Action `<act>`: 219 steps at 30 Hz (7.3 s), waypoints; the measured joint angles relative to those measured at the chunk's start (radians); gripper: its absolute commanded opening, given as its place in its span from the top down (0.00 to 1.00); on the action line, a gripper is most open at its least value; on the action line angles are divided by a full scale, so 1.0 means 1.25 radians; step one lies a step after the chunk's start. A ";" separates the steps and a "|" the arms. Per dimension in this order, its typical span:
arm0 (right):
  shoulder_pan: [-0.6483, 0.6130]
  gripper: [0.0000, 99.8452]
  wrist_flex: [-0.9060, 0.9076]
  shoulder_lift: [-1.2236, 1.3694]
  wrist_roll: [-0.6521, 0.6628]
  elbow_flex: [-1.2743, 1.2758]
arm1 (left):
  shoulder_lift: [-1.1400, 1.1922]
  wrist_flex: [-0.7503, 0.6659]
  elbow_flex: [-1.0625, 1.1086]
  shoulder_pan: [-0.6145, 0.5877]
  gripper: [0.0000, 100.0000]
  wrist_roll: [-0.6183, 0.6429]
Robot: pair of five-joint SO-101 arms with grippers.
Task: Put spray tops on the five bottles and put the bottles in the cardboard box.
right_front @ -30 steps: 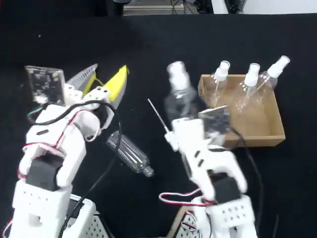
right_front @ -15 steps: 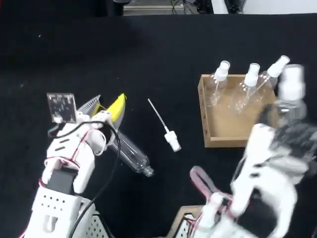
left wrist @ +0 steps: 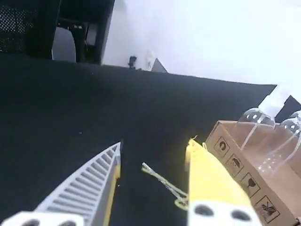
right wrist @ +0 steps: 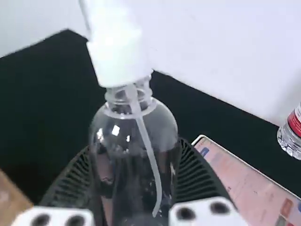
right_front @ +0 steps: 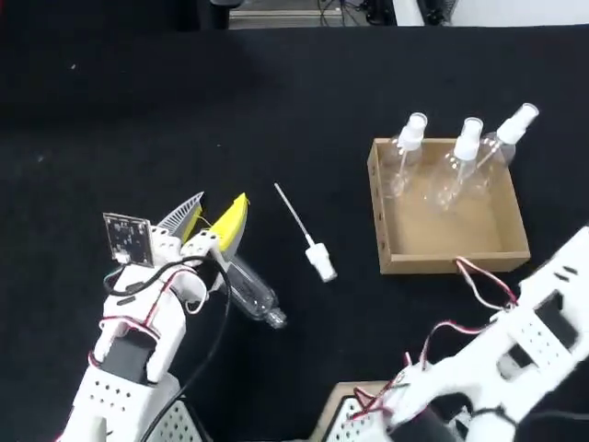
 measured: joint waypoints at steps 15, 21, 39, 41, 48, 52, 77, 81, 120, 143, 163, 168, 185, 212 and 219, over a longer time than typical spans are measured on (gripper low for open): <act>0.002 0.99 -0.642 0.527 -0.016 -0.042 | -0.015 0.000 0.025 0.006 0.79 0.000; 0.007 0.99 -0.827 0.744 -0.016 -0.101 | -0.015 0.000 0.025 0.006 0.79 0.000; 0.049 0.94 -0.923 0.928 -0.017 -0.160 | -0.015 0.000 0.025 0.006 0.79 0.000; 0.049 0.89 -0.923 0.930 -0.017 -0.160 | -0.015 0.000 0.025 0.006 0.79 0.000; 0.049 0.86 -0.923 0.930 -0.017 -0.161 | -0.015 0.000 0.025 0.006 0.79 0.000; 0.049 0.86 -0.923 0.930 -0.017 -0.161 | -0.015 0.000 0.025 0.005 0.79 0.000; 0.049 0.75 -0.960 0.903 -0.017 -0.109 | -0.015 -0.088 0.053 0.005 0.79 0.000; 0.028 0.75 -0.966 0.808 -0.017 -0.026 | -0.015 -0.088 0.053 0.005 0.79 0.000; 0.036 0.75 -0.681 0.646 -0.016 -0.091 | -0.015 -0.088 0.053 0.005 0.79 0.000; 0.036 0.76 -0.681 0.682 -0.016 -0.072 | -0.015 -0.088 0.053 0.005 0.79 0.000; 0.092 0.99 -0.707 0.682 0.039 -0.072 | -0.015 -0.088 0.053 0.005 0.79 0.000; 0.099 0.99 -0.707 0.616 0.041 -0.054 | -0.015 -0.088 0.053 0.005 0.79 0.000; -0.137 0.99 0.012 -0.352 0.007 0.172 | -0.015 -0.088 0.053 0.005 0.79 0.000; -0.651 0.99 0.331 -0.939 -0.038 0.414 | -0.015 -0.088 0.053 0.005 0.79 0.000; -0.675 0.99 0.352 -0.939 -0.014 0.412 | -0.015 -0.088 0.053 0.005 0.79 0.000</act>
